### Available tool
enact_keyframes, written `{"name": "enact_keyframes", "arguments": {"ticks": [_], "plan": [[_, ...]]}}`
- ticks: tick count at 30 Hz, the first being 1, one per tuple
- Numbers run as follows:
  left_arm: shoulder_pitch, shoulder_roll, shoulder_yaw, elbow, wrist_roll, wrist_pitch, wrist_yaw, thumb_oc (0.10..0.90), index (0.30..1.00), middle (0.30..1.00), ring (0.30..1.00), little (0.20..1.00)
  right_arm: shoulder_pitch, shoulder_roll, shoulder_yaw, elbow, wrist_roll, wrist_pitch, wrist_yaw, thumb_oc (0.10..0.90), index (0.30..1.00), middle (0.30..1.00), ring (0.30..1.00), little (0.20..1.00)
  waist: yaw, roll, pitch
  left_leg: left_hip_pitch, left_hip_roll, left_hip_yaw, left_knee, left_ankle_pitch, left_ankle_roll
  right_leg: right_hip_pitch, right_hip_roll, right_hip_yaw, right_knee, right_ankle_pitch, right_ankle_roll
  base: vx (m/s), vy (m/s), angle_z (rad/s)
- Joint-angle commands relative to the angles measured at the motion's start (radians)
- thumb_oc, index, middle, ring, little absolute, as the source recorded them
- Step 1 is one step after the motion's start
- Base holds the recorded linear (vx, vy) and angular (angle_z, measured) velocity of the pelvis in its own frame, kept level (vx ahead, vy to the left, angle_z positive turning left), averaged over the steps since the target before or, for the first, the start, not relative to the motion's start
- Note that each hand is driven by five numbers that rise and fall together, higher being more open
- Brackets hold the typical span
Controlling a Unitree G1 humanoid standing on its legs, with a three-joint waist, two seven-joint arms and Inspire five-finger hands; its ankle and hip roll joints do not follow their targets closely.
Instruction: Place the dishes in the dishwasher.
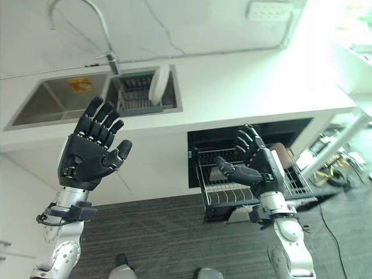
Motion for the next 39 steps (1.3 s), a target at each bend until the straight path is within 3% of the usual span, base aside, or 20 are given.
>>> {"name": "enact_keyframes", "arguments": {"ticks": [1, 7, 10, 13, 17, 20, 21, 22, 24, 27, 29, 30, 34, 37, 39], "plan": [[-0.039, 0.031, 0.063, -0.120, 0.021, -0.143, 0.006, 0.800, 0.900, 0.900, 0.900, 0.900, -0.108, -0.052, -0.036, -0.108, 0.052, -0.105, 0.040, 0.800, 0.900, 0.900, 0.900, 0.900, 0.034, 0.009, -0.073, 0.066, -0.064, 0.072, 0.018, 0.005, -0.022, 0.116, -0.047, -0.088, -0.121, 0.005, 0.080, 0.30, 0.386, -0.35], [-0.080, 0.061, 0.064, -0.101, 0.050, -0.132, -0.005, 0.800, 0.900, 0.900, 0.900, 0.900, -0.116, -0.025, -0.020, -0.123, 0.002, -0.104, -0.030, 0.800, 0.900, 0.900, 0.900, 0.900, 0.046, 0.020, -0.076, 0.102, -0.157, 0.051, 0.018, -0.072, 0.033, 0.171, -0.073, -0.105, -0.121, 0.026, 0.119, 0.22, 0.302, -0.01], [-0.103, 0.076, 0.058, -0.099, 0.046, -0.123, -0.031, 0.800, 0.900, 0.900, 0.900, 0.900, -0.122, -0.002, -0.009, -0.125, -0.012, -0.123, -0.070, 0.800, 0.900, 0.900, 0.900, 0.900, 0.043, 0.025, -0.064, 0.132, -0.216, 0.012, 0.018, -0.121, 0.081, 0.179, -0.066, -0.116, -0.115, 0.118, 0.151, 0.19, 0.275, 0.40], [-0.123, 0.082, 0.047, -0.104, 0.051, -0.105, -0.041, 0.800, 0.900, 0.900, 0.900, 0.900, -0.134, 0.022, 0.005, -0.125, -0.034, -0.127, -0.088, 0.800, 0.900, 0.900, 0.900, 0.900, 0.045, 0.022, -0.061, 0.136, -0.271, -0.007, 0.018, -0.147, 0.120, 0.150, -0.054, -0.101, 0.001, 0.138, 0.170, 0.13, 0.242, 0.10], [-0.113, 0.089, 0.053, -0.135, 0.136, -0.140, -0.030, 0.800, 0.900, 0.900, 0.900, 0.900, -0.134, 0.040, 0.017, -0.135, -0.023, -0.116, -0.074, 0.800, 0.900, 0.900, 0.900, 0.900, 0.053, 0.024, -0.054, 0.146, -0.326, -0.035, 0.018, -0.165, 0.154, 0.038, -0.057, -0.084, 0.277, 0.219, 0.184, 0.11, 0.212, 0.06], [-0.101, 0.098, 0.078, -0.163, 0.125, -0.137, -0.020, 0.800, 0.900, 0.900, 0.900, 0.900, -0.132, 0.048, 0.013, -0.133, 0.005, -0.126, -0.059, 0.800, 0.900, 0.900, 0.900, 0.900, 0.059, 0.013, -0.051, 0.157, -0.329, -0.016, 0.018, -0.173, 0.142, 0.010, -0.069, -0.135, 0.146, 0.219, 0.169, 0.12, -0.024, -0.33], [-0.107, 0.099, 0.081, -0.164, 0.121, -0.130, -0.018, 0.800, 0.900, 0.900, 0.900, 0.900, -0.136, 0.051, 0.011, -0.132, 0.006, -0.130, -0.062, 0.800, 0.900, 0.900, 0.900, 0.900, 0.059, 0.006, -0.050, 0.165, -0.329, -0.009, 0.018, -0.179, 0.135, 0.024, -0.075, -0.161, 0.048, 0.232, 0.162, 0.21, -0.251, -0.50], [-0.119, 0.092, 0.079, -0.166, 0.121, -0.105, -0.005, 0.800, 0.900, 0.900, 0.900, 0.900, -0.144, 0.050, 0.014, -0.129, -0.007, -0.133, -0.090, 0.800, 0.900, 0.900, 0.900, 0.900, 0.048, -0.018, -0.044, 0.195, -0.335, 0.008, 0.018, -0.202, 0.120, 0.014, -0.122, -0.184, -0.121, 0.269, 0.155, 0.18, -0.252, -0.44], [-0.120, 0.087, 0.070, -0.168, 0.109, -0.091, 0.005, 0.800, 0.900, 0.900, 0.900, 0.900, -0.147, 0.050, 0.021, -0.130, -0.005, -0.118, -0.114, 0.800, 0.900, 0.900, 0.900, 0.900, 0.041, -0.038, -0.045, 0.210, -0.352, 0.015, 0.018, -0.223, 0.119, -0.035, -0.169, -0.159, -0.121, 0.289, 0.167, 0.17, -0.258, -0.17], [-0.110, 0.069, 0.061, -0.163, 0.070, -0.078, -0.003, 0.800, 0.900, 0.900, 0.900, 0.900, -0.135, 0.072, 0.034, -0.128, -0.019, -0.118, -0.135, 0.800, 0.900, 0.900, 0.900, 0.900, 0.031, -0.058, -0.047, 0.234, -0.372, 0.006, 0.018, -0.261, 0.127, -0.093, -0.225, -0.128, -0.121, 0.376, 0.201, 0.21, -0.247, 0.02], [-0.111, 0.064, 0.055, -0.162, 0.060, -0.073, -0.003, 0.800, 0.900, 0.900, 0.900, 0.900, -0.127, 0.082, 0.039, -0.135, -0.026, -0.122, -0.159, 0.800, 0.900, 0.900, 0.900, 0.900, 0.027, -0.060, -0.048, 0.244, -0.372, -0.002, 0.018, -0.273, 0.131, -0.101, -0.229, -0.125, -0.121, 0.361, 0.203, 0.25, -0.321, 0.22], [-0.122, 0.059, 0.041, -0.157, 0.033, -0.069, 0.002, 0.800, 0.900, 0.900, 0.900, 0.900, -0.134, 0.085, 0.040, -0.129, 0.028, -0.112, -0.164, 0.800, 0.900, 0.900, 0.900, 0.900, 0.027, -0.060, -0.059, 0.253, -0.361, -0.003, 0.018, -0.272, 0.127, -0.092, -0.212, -0.140, -0.121, 0.292, 0.193, 0.27, -0.361, 0.40], [-0.119, 0.039, 0.041, -0.172, -0.028, -0.054, -0.020, 0.800, 0.900, 0.900, 0.900, 0.900, -0.154, 0.084, 0.041, -0.123, -0.002, -0.128, -0.173, 0.800, 0.900, 0.900, 0.900, 0.900, 0.033, -0.057, -0.085, 0.261, -0.325, 0.020, 0.018, -0.254, 0.109, -0.063, -0.174, -0.164, -0.121, 0.217, 0.174, 0.22, -0.308, 0.00], [-0.128, 0.030, 0.030, -0.176, -0.052, -0.041, -0.018, 0.800, 0.900, 0.900, 0.900, 0.900, -0.178, 0.056, 0.041, -0.123, -0.025, -0.184, -0.181, 0.800, 0.900, 0.900, 0.900, 0.900, 0.036, -0.050, -0.101, 0.285, -0.315, 0.057, 0.018, -0.232, 0.085, -0.038, -0.142, -0.162, -0.121, 0.176, 0.149, 0.16, -0.209, -0.25], [-0.135, 0.025, 0.023, -0.170, -0.062, -0.035, -0.022, 0.800, 0.900, 0.900, 0.900, 0.900, -0.187, 0.051, 0.041, -0.117, -0.047, -0.164, -0.183, 0.800, 0.900, 0.900, 0.900, 0.900, 0.039, -0.055, -0.104, 0.297, -0.324, 0.087, 0.018, -0.165, 0.068, -0.032, -0.144, -0.167, -0.121, 0.166, 0.133, 0.15, -0.175, 0.03]]}}
